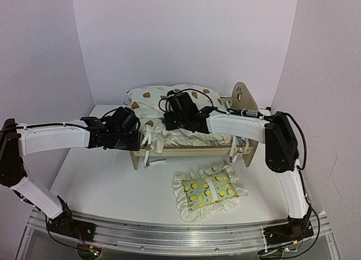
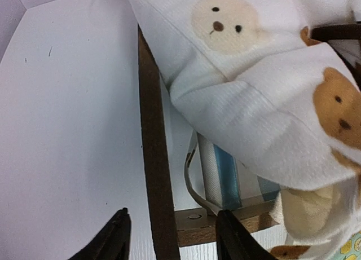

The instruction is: Set up the pet bed

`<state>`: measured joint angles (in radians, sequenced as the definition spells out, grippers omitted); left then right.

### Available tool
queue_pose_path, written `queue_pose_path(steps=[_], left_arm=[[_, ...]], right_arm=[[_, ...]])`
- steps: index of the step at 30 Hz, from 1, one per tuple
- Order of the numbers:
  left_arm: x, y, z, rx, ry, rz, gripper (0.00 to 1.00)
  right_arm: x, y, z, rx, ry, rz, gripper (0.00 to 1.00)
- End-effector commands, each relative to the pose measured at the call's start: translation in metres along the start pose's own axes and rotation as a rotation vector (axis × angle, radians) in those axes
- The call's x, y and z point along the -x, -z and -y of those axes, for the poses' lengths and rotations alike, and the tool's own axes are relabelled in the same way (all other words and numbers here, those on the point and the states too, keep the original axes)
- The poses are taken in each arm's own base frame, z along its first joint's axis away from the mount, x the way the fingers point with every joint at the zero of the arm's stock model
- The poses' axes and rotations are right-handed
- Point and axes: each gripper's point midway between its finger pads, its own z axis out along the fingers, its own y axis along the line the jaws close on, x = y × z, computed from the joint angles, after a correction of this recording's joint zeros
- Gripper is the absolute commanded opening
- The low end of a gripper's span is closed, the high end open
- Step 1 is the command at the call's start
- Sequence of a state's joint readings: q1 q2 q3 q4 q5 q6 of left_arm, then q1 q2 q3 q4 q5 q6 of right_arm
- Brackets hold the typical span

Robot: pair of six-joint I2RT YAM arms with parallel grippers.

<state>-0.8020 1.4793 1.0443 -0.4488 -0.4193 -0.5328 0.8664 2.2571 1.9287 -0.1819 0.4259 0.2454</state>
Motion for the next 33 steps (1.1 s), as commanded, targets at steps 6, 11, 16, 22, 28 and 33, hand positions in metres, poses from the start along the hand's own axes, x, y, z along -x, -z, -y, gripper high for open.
queue_pose_path(steps=[6,11,16,22,28,33], left_arm=[[0.0,-0.015,0.01,-0.049,-0.006,-0.001,0.07],[0.012,-0.011,0.013,-0.055,-0.001,0.024,0.0],[0.034,-0.003,0.016,-0.043,-0.006,0.055,0.0],[0.057,0.001,0.022,-0.039,-0.016,0.089,0.0],[0.079,0.007,0.022,-0.039,-0.02,0.129,0.0],[0.099,0.014,0.017,-0.038,-0.02,0.159,0.0]], right_arm=[[0.035,0.068,0.01,0.041,-0.009,0.049,0.57],[0.026,0.106,0.016,0.095,-0.012,0.029,0.68],[0.001,0.151,0.007,0.247,-0.009,-0.009,0.69],[-0.058,0.192,-0.027,0.496,0.035,-0.036,0.65],[-0.124,0.187,-0.063,0.653,0.165,0.003,0.63],[-0.153,0.148,-0.077,0.668,0.195,0.046,0.62]])
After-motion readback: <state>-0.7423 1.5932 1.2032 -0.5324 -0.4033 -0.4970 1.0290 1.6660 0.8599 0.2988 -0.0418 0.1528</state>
